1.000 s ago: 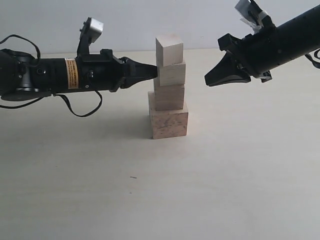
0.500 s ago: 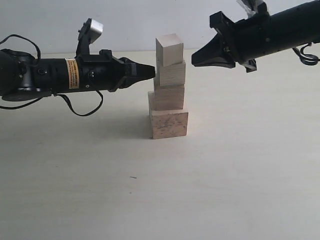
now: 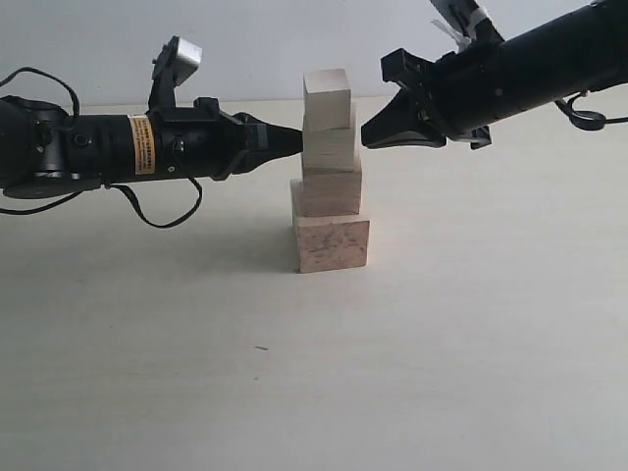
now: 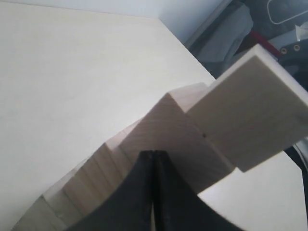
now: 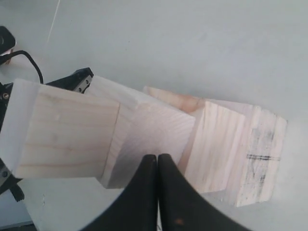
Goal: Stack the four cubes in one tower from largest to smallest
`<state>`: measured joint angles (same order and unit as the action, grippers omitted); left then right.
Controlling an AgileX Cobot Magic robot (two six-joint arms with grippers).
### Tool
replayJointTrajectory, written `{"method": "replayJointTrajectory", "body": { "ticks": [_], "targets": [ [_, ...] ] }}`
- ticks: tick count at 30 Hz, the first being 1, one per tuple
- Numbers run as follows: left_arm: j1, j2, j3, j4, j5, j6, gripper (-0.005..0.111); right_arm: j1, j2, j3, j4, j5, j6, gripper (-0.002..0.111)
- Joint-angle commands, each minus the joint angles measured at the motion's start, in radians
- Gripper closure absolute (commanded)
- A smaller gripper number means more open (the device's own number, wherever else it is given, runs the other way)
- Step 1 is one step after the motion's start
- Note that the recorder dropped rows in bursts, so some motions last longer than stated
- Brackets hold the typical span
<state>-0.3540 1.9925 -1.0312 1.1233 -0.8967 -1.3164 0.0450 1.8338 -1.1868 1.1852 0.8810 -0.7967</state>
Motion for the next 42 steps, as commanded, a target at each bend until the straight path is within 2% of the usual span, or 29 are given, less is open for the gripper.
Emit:
{"method": "replayJointTrajectory", "body": {
  "ticks": [1, 12, 20, 27, 35, 42],
  "targets": [
    [-0.008, -0.002, -0.004, 0.003, -0.012, 0.001, 0.107, 0.002, -0.005, -0.006, 0.025, -0.021, -0.012, 0.108],
    [-0.034, -0.002, -0.004, 0.009, -0.025, -0.023, 0.107, 0.002, -0.005, -0.006, 0.078, -0.019, -0.046, 0.108],
    [-0.024, -0.002, -0.004, 0.007, -0.015, -0.018, 0.107, 0.002, -0.005, -0.006, 0.071, 0.015, -0.046, 0.108],
    [0.002, -0.005, -0.004, 0.009, -0.04, -0.023, 0.107, 0.002, -0.066, -0.006, 0.069, -0.191, -0.046, 0.108],
    [0.03, -0.018, -0.004, 0.011, -0.087, -0.023, 0.107, 0.002, -0.157, -0.006, -0.038, -0.196, -0.033, 0.108],
    [0.027, -0.062, -0.004, -0.027, -0.194, -0.021, 0.107, 0.002, -0.187, -0.006, -0.091, -0.084, 0.018, 0.108]
  ]
}}
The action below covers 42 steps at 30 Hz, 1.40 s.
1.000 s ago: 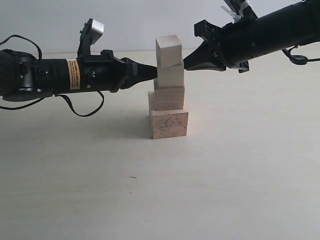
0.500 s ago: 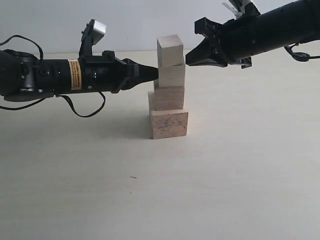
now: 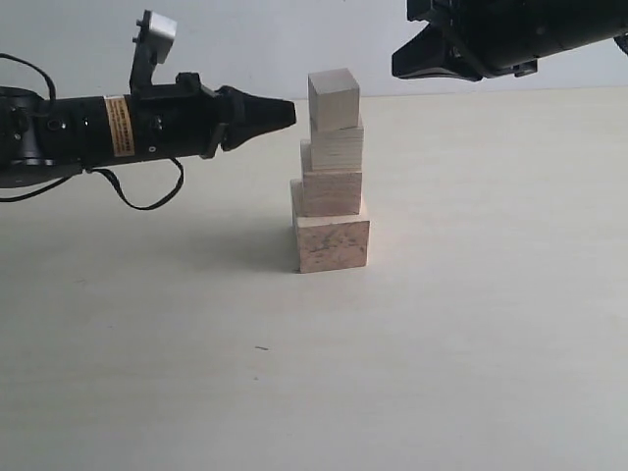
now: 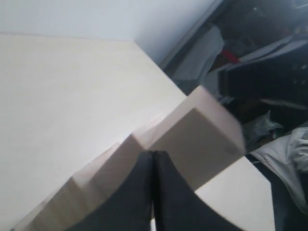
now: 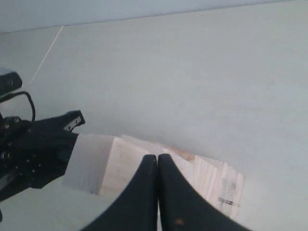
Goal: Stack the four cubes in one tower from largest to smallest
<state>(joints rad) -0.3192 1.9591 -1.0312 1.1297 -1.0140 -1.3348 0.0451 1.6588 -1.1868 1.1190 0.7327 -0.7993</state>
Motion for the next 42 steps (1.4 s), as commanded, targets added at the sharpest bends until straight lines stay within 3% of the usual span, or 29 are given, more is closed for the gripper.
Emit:
{"method": "replayJointTrajectory", "body": {
  "ticks": [1, 10, 42],
  "targets": [
    [-0.012, -0.029, -0.004, -0.039, -0.086, -0.002, 0.107, 0.002, -0.012, -0.006, -0.027, 0.069, 0.02, 0.108],
    [-0.029, -0.029, -0.004, -0.127, -0.023, 0.08, 0.107, 0.002, -0.012, -0.006, -0.027, 0.089, 0.024, 0.108],
    [-0.032, -0.027, -0.042, -0.071, 0.048, 0.057, 0.107, 0.002, 0.021, -0.006, 0.033, 0.048, 0.025, 0.108]
  ]
}}
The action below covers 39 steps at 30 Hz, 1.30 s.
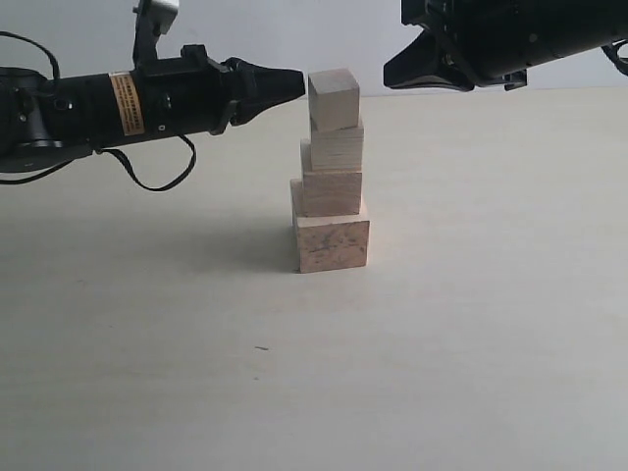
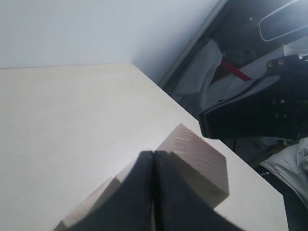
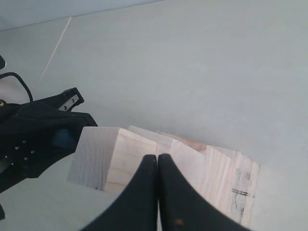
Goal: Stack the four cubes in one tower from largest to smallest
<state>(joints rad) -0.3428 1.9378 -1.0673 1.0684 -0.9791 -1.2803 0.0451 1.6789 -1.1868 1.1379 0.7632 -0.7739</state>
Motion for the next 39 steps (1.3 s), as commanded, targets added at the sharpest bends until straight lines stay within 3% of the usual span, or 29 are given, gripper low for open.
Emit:
{"method": "replayJointTrajectory", "body": {
  "ticks": [1, 23, 39],
  "targets": [
    [-0.008, -0.005, -0.006, -0.01, 0.013, 0.003, 0.107, 0.002, 0.001, -0.006, 0.014, 0.026, 0.0, 0.108],
    [-0.011, -0.007, -0.006, 0.045, -0.043, -0.024, 0.107, 0.002, 0.024, -0.006, 0.092, 0.036, -0.009, 0.108],
    [-0.03, -0.007, -0.006, -0.008, -0.033, 0.0, 0.107, 0.002, 0.045, -0.006, 0.12, 0.106, -0.032, 0.108]
  ]
}}
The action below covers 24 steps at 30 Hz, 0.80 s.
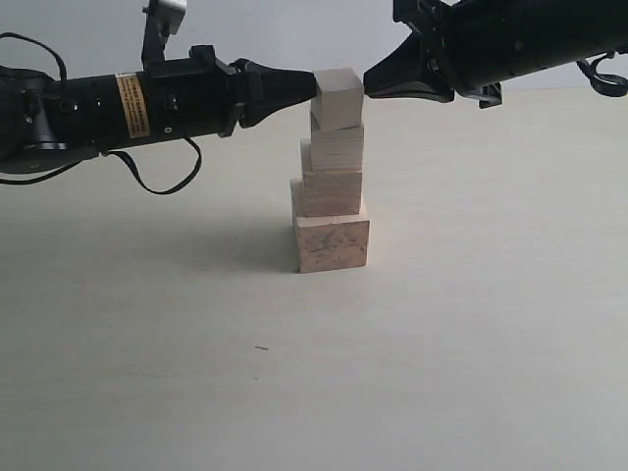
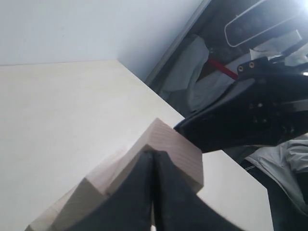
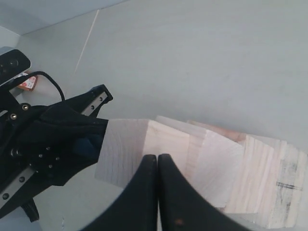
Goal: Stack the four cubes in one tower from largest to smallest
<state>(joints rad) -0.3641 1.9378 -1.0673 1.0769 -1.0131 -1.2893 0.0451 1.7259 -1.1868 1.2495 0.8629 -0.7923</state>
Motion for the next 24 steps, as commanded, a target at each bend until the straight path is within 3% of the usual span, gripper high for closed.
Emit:
{"method": "replayJointTrajectory", "body": {
  "ticks": [1, 24],
  "targets": [
    [-0.009, -0.007, -0.006, -0.02, 0.008, 0.009, 0.107, 0.002, -0.002, -0.006, 0.009, 0.007, -0.013, 0.108],
    [-0.009, -0.007, -0.006, -0.046, 0.056, 0.063, 0.107, 0.002, -0.002, -0.006, 0.055, 0.004, -0.058, 0.108]
  ]
}}
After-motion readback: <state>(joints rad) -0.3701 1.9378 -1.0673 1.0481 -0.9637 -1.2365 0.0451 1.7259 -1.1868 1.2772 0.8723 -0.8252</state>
